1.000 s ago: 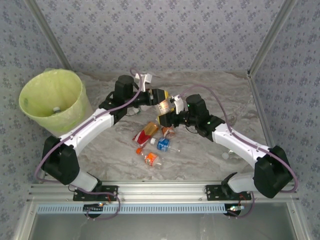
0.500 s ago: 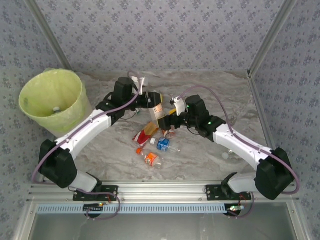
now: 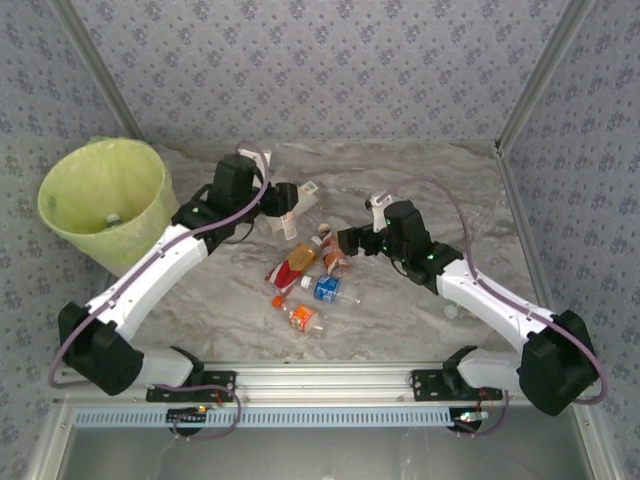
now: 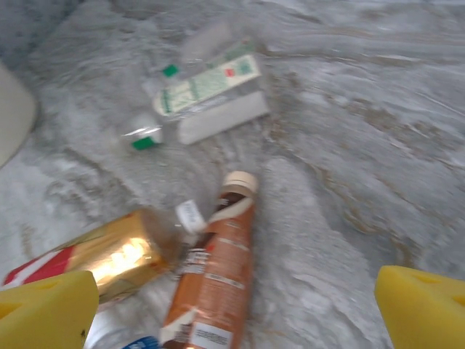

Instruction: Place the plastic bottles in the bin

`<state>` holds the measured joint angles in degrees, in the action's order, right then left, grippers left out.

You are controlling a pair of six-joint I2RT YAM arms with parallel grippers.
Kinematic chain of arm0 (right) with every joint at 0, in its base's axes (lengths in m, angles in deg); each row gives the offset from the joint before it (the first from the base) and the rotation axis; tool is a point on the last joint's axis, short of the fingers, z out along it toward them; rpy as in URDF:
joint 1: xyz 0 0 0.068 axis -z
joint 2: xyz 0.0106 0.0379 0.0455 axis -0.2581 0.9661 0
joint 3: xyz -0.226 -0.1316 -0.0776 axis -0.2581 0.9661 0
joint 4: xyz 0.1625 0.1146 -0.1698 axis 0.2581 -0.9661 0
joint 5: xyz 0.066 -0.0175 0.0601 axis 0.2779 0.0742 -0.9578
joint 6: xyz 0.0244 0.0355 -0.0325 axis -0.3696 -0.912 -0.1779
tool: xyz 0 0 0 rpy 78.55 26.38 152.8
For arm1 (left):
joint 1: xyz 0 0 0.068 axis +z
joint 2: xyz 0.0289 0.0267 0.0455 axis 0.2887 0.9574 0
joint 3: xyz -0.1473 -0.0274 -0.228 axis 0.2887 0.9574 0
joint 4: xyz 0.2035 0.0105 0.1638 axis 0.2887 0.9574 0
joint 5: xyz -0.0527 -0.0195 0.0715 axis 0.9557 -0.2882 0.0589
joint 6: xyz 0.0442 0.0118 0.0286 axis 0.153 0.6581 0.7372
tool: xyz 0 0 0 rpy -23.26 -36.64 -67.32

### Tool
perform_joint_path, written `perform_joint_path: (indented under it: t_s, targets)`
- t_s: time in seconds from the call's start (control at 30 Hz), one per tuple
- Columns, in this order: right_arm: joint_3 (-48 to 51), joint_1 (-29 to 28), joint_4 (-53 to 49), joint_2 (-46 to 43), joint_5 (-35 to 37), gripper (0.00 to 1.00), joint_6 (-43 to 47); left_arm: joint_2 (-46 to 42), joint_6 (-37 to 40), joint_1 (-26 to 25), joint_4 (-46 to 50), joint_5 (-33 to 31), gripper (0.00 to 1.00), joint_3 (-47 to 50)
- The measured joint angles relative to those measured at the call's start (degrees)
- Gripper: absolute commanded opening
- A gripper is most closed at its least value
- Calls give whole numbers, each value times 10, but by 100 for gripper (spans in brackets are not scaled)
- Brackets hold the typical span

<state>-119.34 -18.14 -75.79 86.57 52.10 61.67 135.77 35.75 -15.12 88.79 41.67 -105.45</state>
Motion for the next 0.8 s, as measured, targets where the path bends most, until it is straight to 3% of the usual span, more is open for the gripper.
perform_joint_path:
  t_s: [0.43, 0.8]
  targets:
    - [47, 46, 34, -53, 76, 100, -89, -123, 114, 12, 6, -180, 41, -40]
    - [75, 69, 56, -83, 83, 100, -130, -129, 167, 140, -17, -300, 41, -88]
